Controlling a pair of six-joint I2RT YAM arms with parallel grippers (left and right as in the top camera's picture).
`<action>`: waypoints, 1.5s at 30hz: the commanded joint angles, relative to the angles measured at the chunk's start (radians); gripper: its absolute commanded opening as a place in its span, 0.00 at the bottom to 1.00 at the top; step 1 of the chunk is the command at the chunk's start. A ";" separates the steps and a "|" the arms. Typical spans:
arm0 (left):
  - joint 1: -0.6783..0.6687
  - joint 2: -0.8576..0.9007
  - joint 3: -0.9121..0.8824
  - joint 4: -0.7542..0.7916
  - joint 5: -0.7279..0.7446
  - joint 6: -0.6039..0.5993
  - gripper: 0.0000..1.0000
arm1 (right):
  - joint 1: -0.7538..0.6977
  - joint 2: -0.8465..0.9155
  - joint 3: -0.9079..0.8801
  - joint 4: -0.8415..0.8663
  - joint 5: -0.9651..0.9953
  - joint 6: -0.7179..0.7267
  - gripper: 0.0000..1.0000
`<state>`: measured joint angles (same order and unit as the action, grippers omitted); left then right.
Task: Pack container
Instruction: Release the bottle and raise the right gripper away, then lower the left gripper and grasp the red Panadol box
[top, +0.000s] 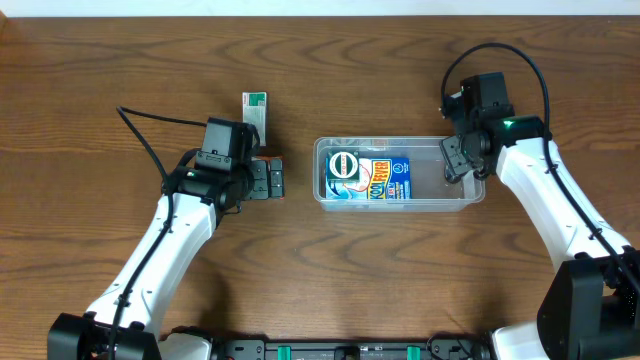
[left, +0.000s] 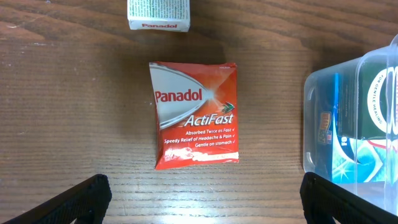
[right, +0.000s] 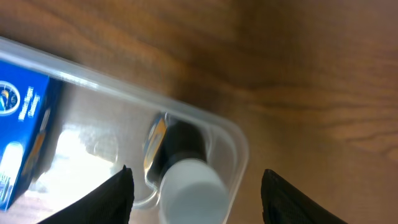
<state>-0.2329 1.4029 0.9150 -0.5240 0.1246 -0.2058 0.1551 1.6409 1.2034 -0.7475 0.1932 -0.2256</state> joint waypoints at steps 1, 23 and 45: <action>0.000 0.002 -0.013 -0.003 -0.001 -0.002 0.98 | -0.006 -0.020 0.033 0.019 0.017 0.026 0.64; 0.000 0.002 -0.013 0.050 -0.001 -0.001 0.98 | -0.286 -0.031 0.306 -0.124 0.016 0.252 0.99; 0.000 0.070 -0.013 0.093 -0.100 -0.087 0.98 | -0.288 -0.031 0.306 -0.124 0.016 0.252 0.99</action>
<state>-0.2329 1.4345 0.9146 -0.4335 0.0898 -0.2333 -0.1261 1.6203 1.5082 -0.8707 0.2062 0.0086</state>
